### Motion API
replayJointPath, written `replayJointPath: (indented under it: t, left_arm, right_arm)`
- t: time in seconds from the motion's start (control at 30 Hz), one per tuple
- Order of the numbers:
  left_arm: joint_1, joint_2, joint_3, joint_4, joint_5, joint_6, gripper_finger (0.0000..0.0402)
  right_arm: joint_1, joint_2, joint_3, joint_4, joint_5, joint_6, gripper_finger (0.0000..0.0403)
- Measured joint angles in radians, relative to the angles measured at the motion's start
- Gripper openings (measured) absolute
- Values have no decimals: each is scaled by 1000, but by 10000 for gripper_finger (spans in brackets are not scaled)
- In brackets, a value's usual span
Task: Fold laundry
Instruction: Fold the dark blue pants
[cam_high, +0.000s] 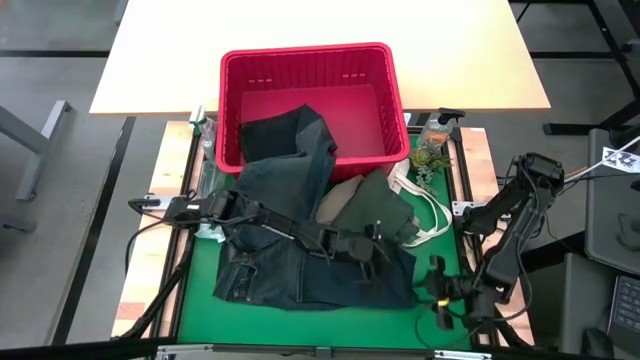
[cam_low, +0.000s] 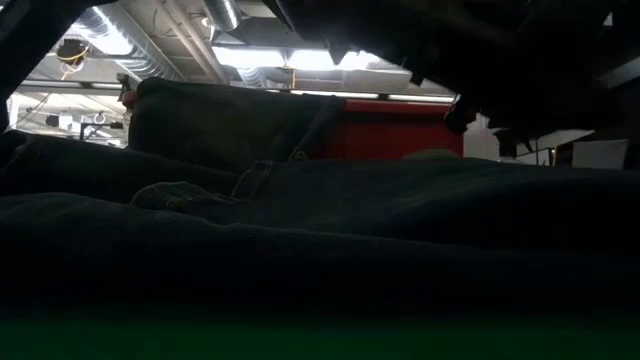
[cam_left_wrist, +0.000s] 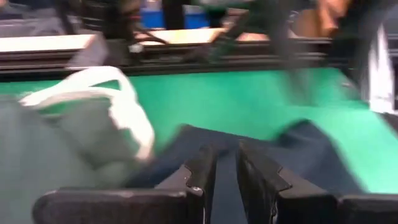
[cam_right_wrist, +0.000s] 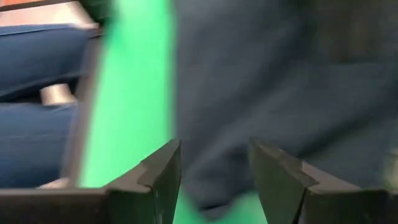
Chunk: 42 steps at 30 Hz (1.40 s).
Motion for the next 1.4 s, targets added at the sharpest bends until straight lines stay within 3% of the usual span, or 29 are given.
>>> replayJointPath:
  t: [0.1,0.23,0.37,0.53,0.87,1.17,1.4]
  left_arm:
    - [-31,0,0,-14,16,0,58]
    - [-65,0,1,-22,19,0,58]
    - [-103,0,1,-118,19,0,58]
    - [-123,0,2,-171,-49,0,58]
    - [-126,0,3,-390,16,-51,58]
    - [-136,-2,5,-472,49,-51,58]
    - [-138,-2,5,-503,69,-48,58]
  right_arm:
    - [-9,0,0,-135,62,90,182]
    - [-60,7,-1,-261,16,217,182]
    - [-118,8,-42,-207,-18,226,182]
    - [-190,8,-153,-75,-145,227,182]
    - [-274,7,-269,14,-159,228,182]
    - [-316,8,-273,-38,-87,211,182]
    - [-315,-1,-240,-264,-79,201,182]
